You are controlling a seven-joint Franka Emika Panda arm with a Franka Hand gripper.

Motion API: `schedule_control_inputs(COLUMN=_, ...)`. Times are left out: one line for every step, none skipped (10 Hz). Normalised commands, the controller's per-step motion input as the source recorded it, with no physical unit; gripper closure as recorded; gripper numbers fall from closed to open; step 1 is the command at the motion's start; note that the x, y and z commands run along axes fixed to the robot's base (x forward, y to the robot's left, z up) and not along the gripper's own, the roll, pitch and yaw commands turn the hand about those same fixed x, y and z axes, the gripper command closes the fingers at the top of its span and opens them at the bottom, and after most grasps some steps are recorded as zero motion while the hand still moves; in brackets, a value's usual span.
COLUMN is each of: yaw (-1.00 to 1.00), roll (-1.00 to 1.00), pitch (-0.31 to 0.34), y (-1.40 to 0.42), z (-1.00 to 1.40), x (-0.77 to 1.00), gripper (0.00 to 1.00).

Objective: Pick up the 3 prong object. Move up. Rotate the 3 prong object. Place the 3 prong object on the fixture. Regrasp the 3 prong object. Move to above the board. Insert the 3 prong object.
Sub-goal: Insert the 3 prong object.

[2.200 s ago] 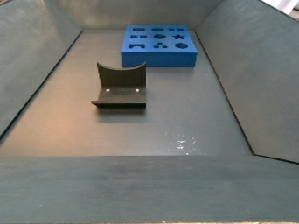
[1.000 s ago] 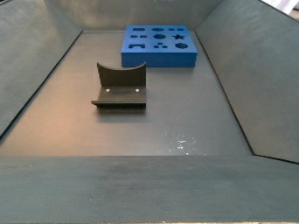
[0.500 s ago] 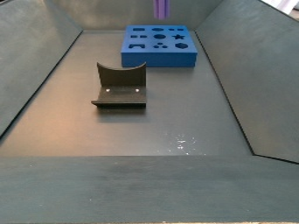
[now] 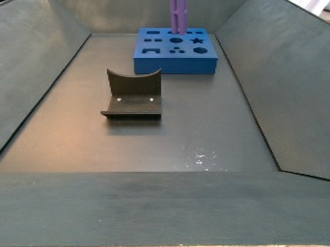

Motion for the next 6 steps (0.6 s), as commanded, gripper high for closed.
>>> schedule_control_inputs(yaw=-0.19, roll=0.0, pitch=0.014, y=0.04, z=-0.12, x=0.19, gripper=1.0)
schedule_control_inputs(yaw=-0.47, roll=-0.05, pitch=-0.003, y=0.05, z=-0.06, x=0.0, gripper=1.0)
schedule_control_inputs(yaw=-0.54, roll=-0.17, pitch=-0.093, y=0.1, z=0.0, x=0.0, gripper=1.0)
schedule_control_inputs(yaw=-0.63, roll=-0.24, pitch=-0.153, y=0.07, z=0.0, x=0.0, gripper=1.0)
schedule_control_inputs(yaw=-0.71, roll=-0.43, pitch=-0.333, y=0.0, z=-0.08, x=0.0, gripper=1.0)
schedule_control_inputs(yaw=-0.53, roll=-0.5, pitch=-0.369, y=0.0, z=0.0, x=0.0, gripper=1.0)
